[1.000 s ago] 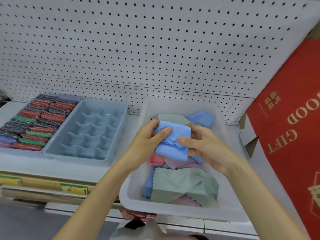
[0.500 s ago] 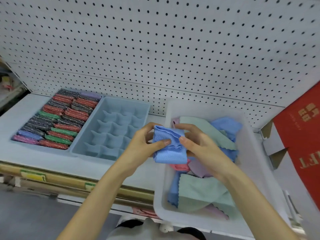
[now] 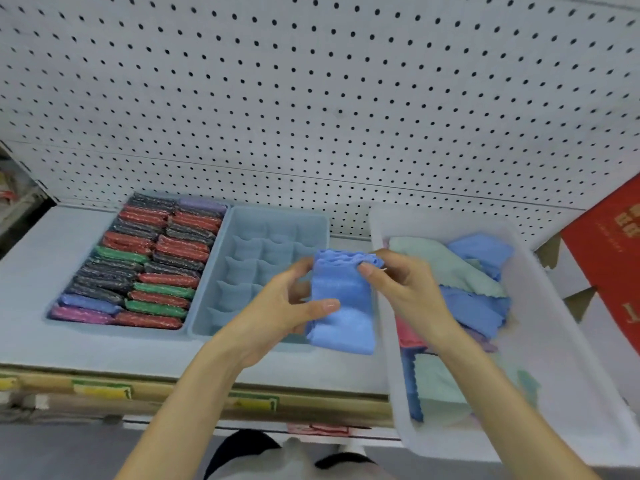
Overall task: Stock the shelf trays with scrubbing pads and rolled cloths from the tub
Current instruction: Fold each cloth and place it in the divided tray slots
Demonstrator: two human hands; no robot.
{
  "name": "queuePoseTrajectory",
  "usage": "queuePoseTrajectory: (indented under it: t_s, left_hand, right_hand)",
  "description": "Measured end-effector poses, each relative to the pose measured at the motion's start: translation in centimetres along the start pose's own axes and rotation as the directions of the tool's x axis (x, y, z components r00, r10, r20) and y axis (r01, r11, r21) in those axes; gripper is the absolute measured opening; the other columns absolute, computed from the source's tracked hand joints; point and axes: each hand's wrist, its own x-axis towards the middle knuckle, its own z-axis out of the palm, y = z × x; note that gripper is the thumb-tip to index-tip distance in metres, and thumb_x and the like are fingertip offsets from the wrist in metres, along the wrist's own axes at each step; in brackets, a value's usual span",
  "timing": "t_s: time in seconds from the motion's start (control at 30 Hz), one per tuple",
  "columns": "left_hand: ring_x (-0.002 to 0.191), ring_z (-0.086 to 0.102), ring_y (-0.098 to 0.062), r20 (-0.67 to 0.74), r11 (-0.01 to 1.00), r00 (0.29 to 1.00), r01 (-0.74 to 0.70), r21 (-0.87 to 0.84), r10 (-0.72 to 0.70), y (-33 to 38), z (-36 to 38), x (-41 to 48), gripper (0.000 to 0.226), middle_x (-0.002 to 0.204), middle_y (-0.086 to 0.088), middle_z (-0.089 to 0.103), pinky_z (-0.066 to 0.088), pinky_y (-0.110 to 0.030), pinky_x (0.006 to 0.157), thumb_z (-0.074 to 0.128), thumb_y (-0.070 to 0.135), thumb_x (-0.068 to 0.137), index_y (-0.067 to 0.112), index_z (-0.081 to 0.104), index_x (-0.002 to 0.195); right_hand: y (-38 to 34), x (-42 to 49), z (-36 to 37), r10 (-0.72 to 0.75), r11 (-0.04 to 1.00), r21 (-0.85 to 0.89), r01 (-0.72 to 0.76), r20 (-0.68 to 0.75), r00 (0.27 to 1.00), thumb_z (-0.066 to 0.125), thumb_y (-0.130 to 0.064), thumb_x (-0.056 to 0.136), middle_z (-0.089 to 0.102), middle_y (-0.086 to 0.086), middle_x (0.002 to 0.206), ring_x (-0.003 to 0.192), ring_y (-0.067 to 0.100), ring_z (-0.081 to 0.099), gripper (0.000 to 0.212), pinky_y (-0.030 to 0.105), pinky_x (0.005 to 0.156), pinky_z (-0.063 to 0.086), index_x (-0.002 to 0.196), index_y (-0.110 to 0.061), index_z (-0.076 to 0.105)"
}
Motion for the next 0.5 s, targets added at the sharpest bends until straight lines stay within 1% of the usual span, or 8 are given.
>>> queuePoseTrajectory:
  t_s: [0.03, 0.1, 0.13, 0.2, 0.27, 0.33, 0.43, 0.5]
  left_hand:
    - [0.089, 0.069, -0.013, -0.008, 1.0, 1.0, -0.007, 0.012, 0.007, -0.1, -0.4, -0.1, 0.048, 0.099, 0.003, 0.074, 0.055, -0.028, 0.071, 0.074, 0.014, 0.079, 0.031, 0.055, 0.119]
    - [0.086, 0.069, -0.014, -0.037, 0.999, 0.999, -0.028, 0.018, 0.029, -0.2, -1.0, -0.4, 0.03, 0.095, 0.001, 0.074, 0.054, -0.026, 0.069, 0.061, 0.015, 0.088, 0.027, 0.057, 0.115]
    - [0.085, 0.069, -0.015, -0.051, 0.999, 0.998, -0.035, 0.02, 0.036, -0.2, -1.4, -0.5, 0.026, 0.095, -0.001, 0.074, 0.055, -0.025, 0.067, 0.057, 0.014, 0.091, 0.025, 0.059, 0.114]
    - [0.088, 0.07, -0.019, -0.075, 0.998, 0.996, -0.052, 0.028, 0.054, -0.5, -2.2, -0.7, 0.024, 0.1, -0.007, 0.074, 0.056, -0.026, 0.066, 0.054, 0.011, 0.093, 0.021, 0.06, 0.114]
    - [0.095, 0.069, -0.024, -0.091, 0.997, 0.994, -0.063, 0.05, 0.067, -0.6, -3.0, -1.1, 0.025, 0.106, -0.01, 0.072, 0.056, -0.031, 0.071, 0.054, 0.01, 0.094, 0.015, 0.058, 0.118]
    - [0.097, 0.069, -0.026, -0.086, 0.994, 0.993, -0.071, 0.083, 0.078, -0.4, -3.6, -1.6, 0.025, 0.108, -0.015, 0.07, 0.055, -0.033, 0.071, 0.054, 0.011, 0.094, 0.009, 0.056, 0.119]
    - [0.09, 0.07, -0.025, -0.057, 0.988, 0.993, -0.1, 0.117, 0.107, -0.2, -4.6, -2.0, 0.022, 0.103, -0.016, 0.071, 0.055, -0.031, 0.067, 0.053, 0.013, 0.094, 0.014, 0.056, 0.116]
    - [0.089, 0.07, -0.026, -0.031, 0.986, 0.99, -0.13, 0.107, 0.134, 0.1, -5.3, -2.3, 0.023, 0.101, -0.015, 0.072, 0.055, -0.033, 0.069, 0.052, 0.014, 0.094, 0.018, 0.058, 0.116]
  right_hand:
    - [-0.1, 0.1, 0.6, 0.001, 1.0, 0.02, 0.0, -0.041, 0.999, 0.062, -0.011, 0.089, 0.048, -0.012, 0.059, 0.056, 0.002, 0.038, 0.023, 0.013, 0.053, 0.033, 0.066, -0.013, 0.061]
    - [-0.3, 0.1, 1.7, 0.021, 0.998, 0.067, -0.014, -0.097, 0.995, 0.061, -0.013, 0.089, 0.047, 0.0, 0.061, 0.056, 0.005, 0.039, 0.023, 0.013, 0.051, 0.037, 0.07, 0.001, 0.06]
    - [-0.3, 0.0, 2.2, 0.044, 0.996, 0.082, -0.037, -0.092, 0.995, 0.061, -0.011, 0.089, 0.051, 0.0, 0.062, 0.055, 0.005, 0.043, 0.019, 0.014, 0.05, 0.039, 0.074, 0.0, 0.062]
    - [-0.4, -0.4, 3.1, 0.112, 0.987, 0.121, -0.11, -0.011, 0.994, 0.065, -0.01, 0.087, 0.065, -0.006, 0.07, 0.063, 0.005, 0.056, 0.005, 0.018, 0.054, 0.046, 0.084, -0.013, 0.067]
    - [-0.4, -1.0, 4.0, 0.184, 0.969, 0.162, -0.188, 0.039, 0.982, 0.067, -0.008, 0.084, 0.072, -0.006, 0.083, 0.073, 0.008, 0.064, 0.014, 0.024, 0.058, 0.05, 0.092, -0.019, 0.069]
    - [-0.5, -1.4, 4.9, 0.209, 0.96, 0.191, -0.205, -0.001, 0.978, 0.064, -0.007, 0.085, 0.073, -0.005, 0.084, 0.075, 0.009, 0.066, 0.016, 0.028, 0.059, 0.051, 0.093, -0.02, 0.069]
    - [-0.9, -1.8, 6.4, 0.216, 0.951, 0.233, -0.201, -0.043, 0.975, 0.062, -0.006, 0.086, 0.074, -0.005, 0.083, 0.075, 0.01, 0.067, 0.017, 0.033, 0.064, 0.053, 0.091, -0.02, 0.07]
    - [-1.1, -2.0, 7.2, 0.221, 0.937, 0.282, -0.206, -0.025, 0.975, 0.061, -0.007, 0.086, 0.074, -0.003, 0.09, 0.082, 0.014, 0.068, 0.018, 0.034, 0.071, 0.054, 0.095, -0.019, 0.071]
